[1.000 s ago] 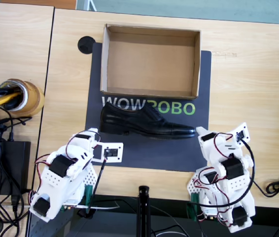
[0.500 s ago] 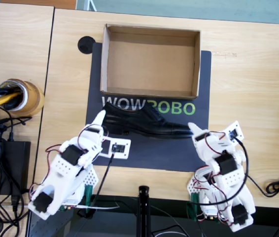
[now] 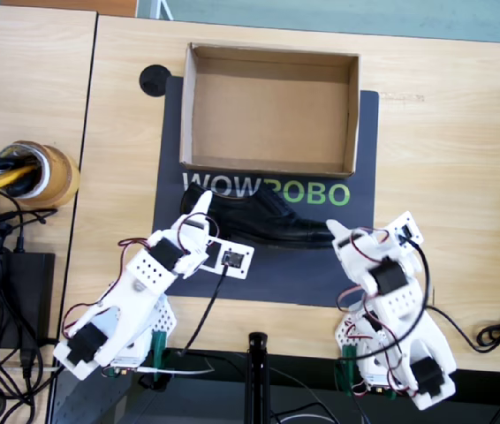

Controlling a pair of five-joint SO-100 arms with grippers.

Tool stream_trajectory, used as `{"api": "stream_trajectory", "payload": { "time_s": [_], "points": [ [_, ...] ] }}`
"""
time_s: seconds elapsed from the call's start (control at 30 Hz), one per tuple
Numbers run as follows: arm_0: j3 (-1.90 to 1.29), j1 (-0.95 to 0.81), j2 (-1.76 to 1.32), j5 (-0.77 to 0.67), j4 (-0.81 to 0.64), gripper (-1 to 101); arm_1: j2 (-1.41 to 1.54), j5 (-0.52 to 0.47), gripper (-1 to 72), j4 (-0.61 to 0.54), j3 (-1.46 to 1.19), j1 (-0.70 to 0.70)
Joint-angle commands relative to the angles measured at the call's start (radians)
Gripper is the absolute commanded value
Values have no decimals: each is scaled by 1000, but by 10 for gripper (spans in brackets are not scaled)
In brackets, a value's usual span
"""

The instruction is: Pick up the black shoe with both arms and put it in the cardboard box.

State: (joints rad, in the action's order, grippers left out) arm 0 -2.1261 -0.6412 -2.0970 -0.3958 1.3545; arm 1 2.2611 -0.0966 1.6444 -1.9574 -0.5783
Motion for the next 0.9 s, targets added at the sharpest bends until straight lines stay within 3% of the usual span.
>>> {"api": "stream_trajectory", "payload": {
  "time_s": [0.0, 0.5, 0.73, 0.87],
  "points": [
    [-35, -34, 20, -9, -43, 683, -12, -21, 381, -26, -38, -25],
    [-55, 20, 83, 23, -176, 679, -141, -21, 355, -216, -158, -71],
    [-120, 78, 64, 94, -265, 521, -210, -26, 284, -278, -173, -57],
    [-130, 97, 75, 107, -272, 519, -252, -26, 251, -322, -193, -51]
  ]
}}
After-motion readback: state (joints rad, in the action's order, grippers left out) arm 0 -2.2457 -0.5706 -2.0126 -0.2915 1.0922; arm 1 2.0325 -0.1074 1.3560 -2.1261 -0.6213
